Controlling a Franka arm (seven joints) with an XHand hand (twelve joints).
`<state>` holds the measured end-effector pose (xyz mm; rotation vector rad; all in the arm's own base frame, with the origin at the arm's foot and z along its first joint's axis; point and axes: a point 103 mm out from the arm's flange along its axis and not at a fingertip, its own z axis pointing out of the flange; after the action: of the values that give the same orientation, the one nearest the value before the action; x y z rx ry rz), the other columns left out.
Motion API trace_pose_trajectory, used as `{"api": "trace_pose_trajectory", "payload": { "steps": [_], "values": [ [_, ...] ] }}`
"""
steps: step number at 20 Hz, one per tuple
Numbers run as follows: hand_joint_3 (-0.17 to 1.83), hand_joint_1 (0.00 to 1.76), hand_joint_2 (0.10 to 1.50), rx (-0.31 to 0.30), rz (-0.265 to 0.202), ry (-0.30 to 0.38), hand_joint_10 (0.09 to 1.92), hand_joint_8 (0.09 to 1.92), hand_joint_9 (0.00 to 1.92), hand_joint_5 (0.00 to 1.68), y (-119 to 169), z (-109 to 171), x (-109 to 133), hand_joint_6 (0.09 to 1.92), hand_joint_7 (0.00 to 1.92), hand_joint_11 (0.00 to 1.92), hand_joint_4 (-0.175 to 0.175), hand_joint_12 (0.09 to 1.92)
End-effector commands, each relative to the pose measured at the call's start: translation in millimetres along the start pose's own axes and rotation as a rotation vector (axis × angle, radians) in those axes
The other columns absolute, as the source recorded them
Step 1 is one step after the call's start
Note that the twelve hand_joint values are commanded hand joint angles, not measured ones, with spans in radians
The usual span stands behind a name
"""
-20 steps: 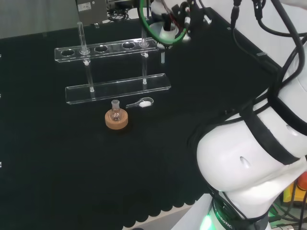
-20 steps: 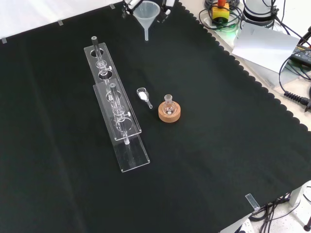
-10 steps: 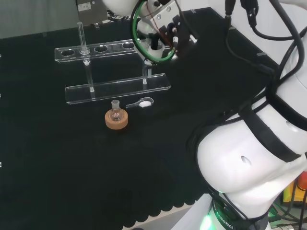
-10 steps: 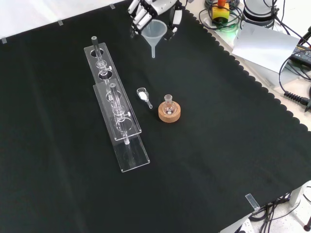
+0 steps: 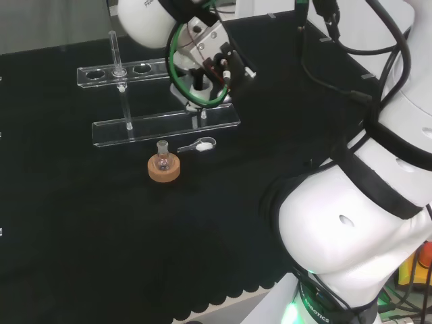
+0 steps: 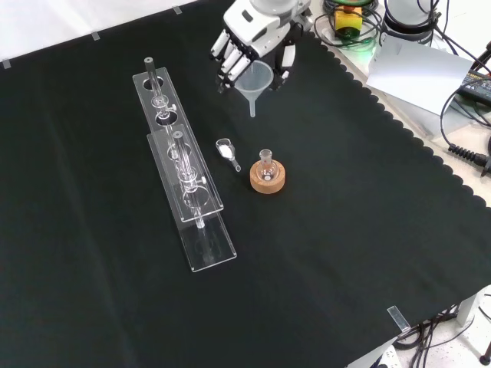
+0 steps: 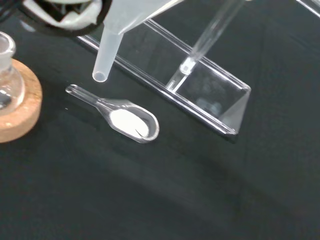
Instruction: Place the funnel on the round-bottom flask.
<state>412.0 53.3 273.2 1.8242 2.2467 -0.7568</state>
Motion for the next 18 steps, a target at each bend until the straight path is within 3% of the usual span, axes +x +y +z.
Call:
{"api": "trace_pose_trajectory", "payload": {
  "steps": [1,18],
  "values": [
    [0.66,1.01,0.71,-0.028,-0.011,0.0,0.61,0.77,1.1,0.68,7,-3,13,0.83,0.65,0.69,-0.049,1.14],
    [0.68,1.01,0.7,-0.053,-0.056,-0.006,0.61,0.78,1.09,0.67,17,-11,47,0.84,0.64,0.7,-0.058,1.13]
  ]
}}
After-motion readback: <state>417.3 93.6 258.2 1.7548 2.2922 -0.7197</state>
